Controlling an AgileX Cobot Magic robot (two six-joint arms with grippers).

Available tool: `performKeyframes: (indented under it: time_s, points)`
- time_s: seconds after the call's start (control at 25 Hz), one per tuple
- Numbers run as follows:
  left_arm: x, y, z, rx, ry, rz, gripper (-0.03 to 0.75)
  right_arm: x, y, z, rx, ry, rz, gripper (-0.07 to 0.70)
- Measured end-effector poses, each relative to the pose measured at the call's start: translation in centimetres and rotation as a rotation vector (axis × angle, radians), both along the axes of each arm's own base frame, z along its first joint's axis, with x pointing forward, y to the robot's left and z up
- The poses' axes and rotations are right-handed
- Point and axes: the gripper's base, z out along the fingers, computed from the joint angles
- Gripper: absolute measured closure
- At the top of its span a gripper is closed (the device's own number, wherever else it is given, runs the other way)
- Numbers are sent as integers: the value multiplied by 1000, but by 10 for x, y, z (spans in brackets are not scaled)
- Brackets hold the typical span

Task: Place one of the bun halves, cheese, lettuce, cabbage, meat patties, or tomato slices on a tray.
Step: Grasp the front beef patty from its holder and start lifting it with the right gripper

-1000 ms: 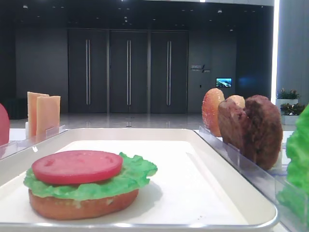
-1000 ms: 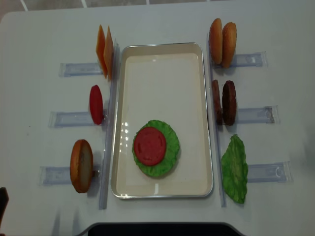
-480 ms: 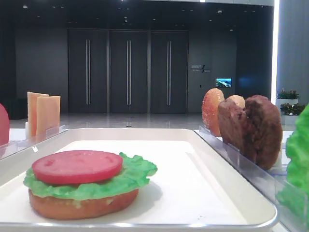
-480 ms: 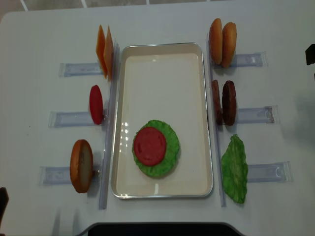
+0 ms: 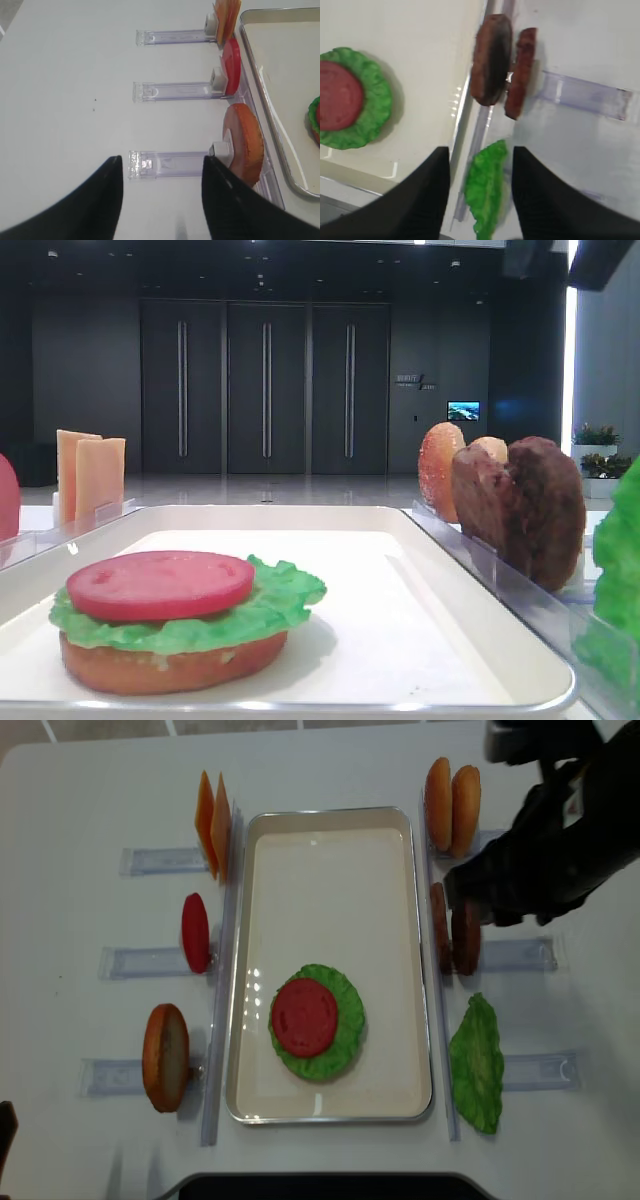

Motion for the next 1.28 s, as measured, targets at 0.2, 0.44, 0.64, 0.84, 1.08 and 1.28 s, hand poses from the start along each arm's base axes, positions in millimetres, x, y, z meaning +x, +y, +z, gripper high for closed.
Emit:
performKeyframes:
  time_s: [0.2, 0.44, 0.64, 0.84, 1.08, 1.28]
  points:
    - [0, 0, 0, 1, 0, 0, 325, 9, 32, -16, -35, 23, 32, 338]
    - [0, 0, 0, 1, 0, 0, 325, 24, 47, -27, 11, 7, 27, 238]
    - [0, 0, 0, 1, 0, 0, 325, 39, 57, -33, 85, 39, -18, 215]
    - [0, 0, 0, 1, 0, 0, 325, 57, 52, -44, 120, 106, -91, 216]
    - [0, 0, 0, 1, 0, 0, 325, 66, 38, -52, 80, 142, -131, 216]
    - [0, 0, 0, 1, 0, 0, 325, 72, 31, -56, 67, 145, -140, 216]
